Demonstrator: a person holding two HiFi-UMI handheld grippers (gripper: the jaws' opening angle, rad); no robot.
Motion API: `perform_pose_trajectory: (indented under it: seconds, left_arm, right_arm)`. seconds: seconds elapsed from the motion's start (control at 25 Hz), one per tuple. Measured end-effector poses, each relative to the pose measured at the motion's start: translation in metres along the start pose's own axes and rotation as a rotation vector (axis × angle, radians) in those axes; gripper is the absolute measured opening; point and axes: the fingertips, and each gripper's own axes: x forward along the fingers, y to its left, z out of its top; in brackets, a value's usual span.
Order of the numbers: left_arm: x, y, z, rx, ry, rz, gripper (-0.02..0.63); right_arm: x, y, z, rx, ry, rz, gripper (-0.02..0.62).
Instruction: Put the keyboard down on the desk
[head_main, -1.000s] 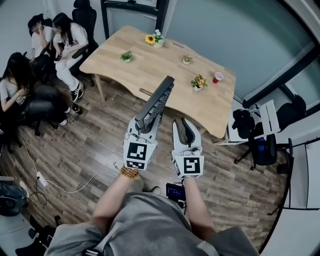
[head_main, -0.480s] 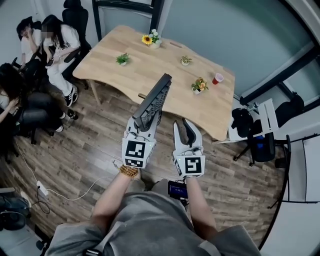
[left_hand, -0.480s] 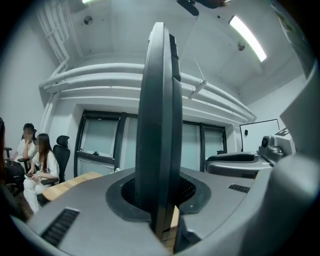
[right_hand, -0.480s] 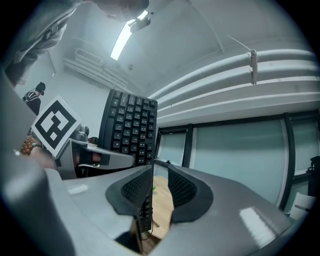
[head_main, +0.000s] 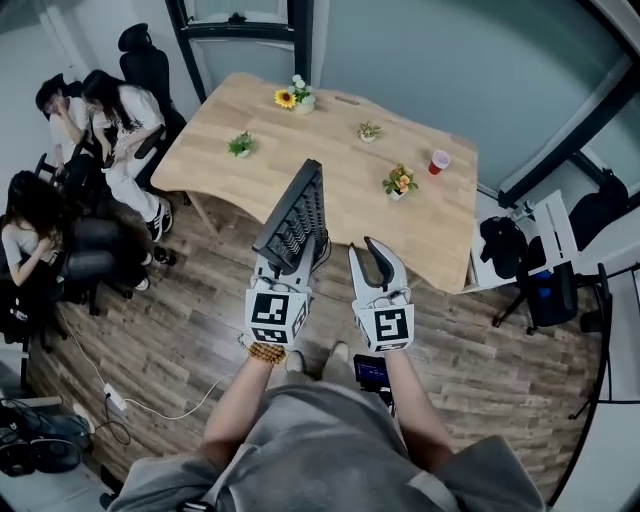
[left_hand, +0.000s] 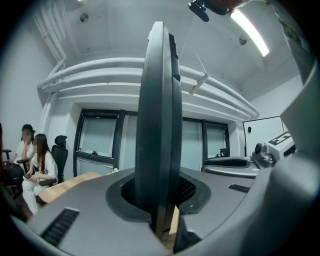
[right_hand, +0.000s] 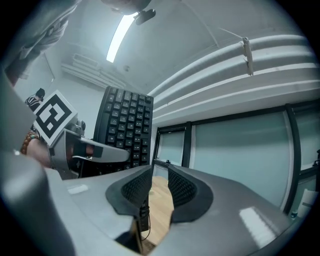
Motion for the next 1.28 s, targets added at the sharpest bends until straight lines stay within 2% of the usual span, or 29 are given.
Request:
perform_pose_trajectory:
  seconds: [0.2, 0.4, 0.56, 0.96, 1.28]
  left_arm:
    - [0.011, -0.009, 0.010, 0.021, -0.023, 0.023, 0.093]
    - [0.023, -0.008, 0.009, 0.018, -0.027, 0.045, 0.092]
    - [0.052, -0.005, 0.007, 0.003, -0.038, 0.026, 0.094]
    - [0.130, 0.052, 0.000, -0.058, -0.059, -0.029, 0.094]
    - [0.181, 0.104, 0.000, -0.102, -0.075, -0.095, 0.094]
  right_arm:
    - [0.008, -0.036, -0.004, 0.025, -0.037, 0.035, 0.109]
    - [0.021, -0.052, -0.032, 0.045, 0.014, 0.066, 0.109]
    - [0.043, -0.073, -0.042, 0.045, 0.031, 0.097, 0.109]
    - [0.133, -0.094, -0.060, -0.019, 0.085, 0.173, 0.123]
    - [0.205, -0.091, -0.069, -0.093, 0.107, 0.281, 0.140]
